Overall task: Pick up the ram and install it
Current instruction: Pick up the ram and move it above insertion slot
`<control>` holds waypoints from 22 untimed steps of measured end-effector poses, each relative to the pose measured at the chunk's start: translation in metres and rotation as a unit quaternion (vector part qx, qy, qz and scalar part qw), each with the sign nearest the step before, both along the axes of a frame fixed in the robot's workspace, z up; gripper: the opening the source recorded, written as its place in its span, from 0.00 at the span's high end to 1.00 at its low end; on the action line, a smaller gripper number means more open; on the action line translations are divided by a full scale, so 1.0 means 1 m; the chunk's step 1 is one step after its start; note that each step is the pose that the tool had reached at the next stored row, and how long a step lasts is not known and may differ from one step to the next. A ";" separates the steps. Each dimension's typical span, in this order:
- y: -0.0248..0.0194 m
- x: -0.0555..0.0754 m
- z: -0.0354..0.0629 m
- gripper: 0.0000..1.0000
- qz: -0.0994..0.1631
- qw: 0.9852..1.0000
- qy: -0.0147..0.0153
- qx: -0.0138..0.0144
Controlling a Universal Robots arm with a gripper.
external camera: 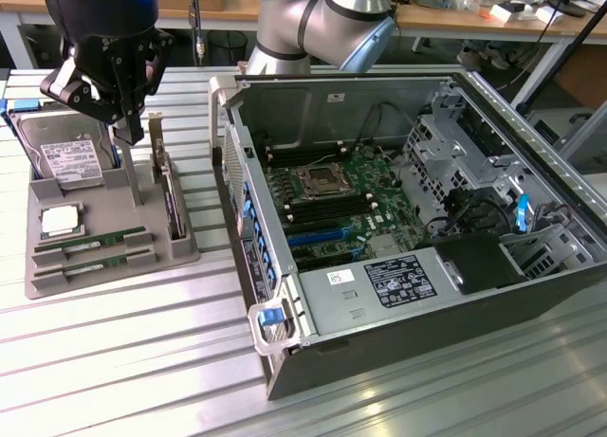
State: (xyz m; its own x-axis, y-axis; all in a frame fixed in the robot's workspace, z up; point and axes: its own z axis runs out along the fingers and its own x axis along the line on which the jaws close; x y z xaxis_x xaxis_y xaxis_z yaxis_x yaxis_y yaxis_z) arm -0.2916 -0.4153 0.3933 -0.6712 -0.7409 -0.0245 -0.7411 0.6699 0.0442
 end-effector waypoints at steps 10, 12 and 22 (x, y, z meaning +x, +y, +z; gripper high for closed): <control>0.0000 0.000 0.0000 0.90 0.010 1.000 0.000 0.000; 0.0000 0.000 0.0000 0.90 0.012 1.000 0.000 0.000; 0.0000 0.000 0.0000 0.90 0.018 1.000 0.000 0.000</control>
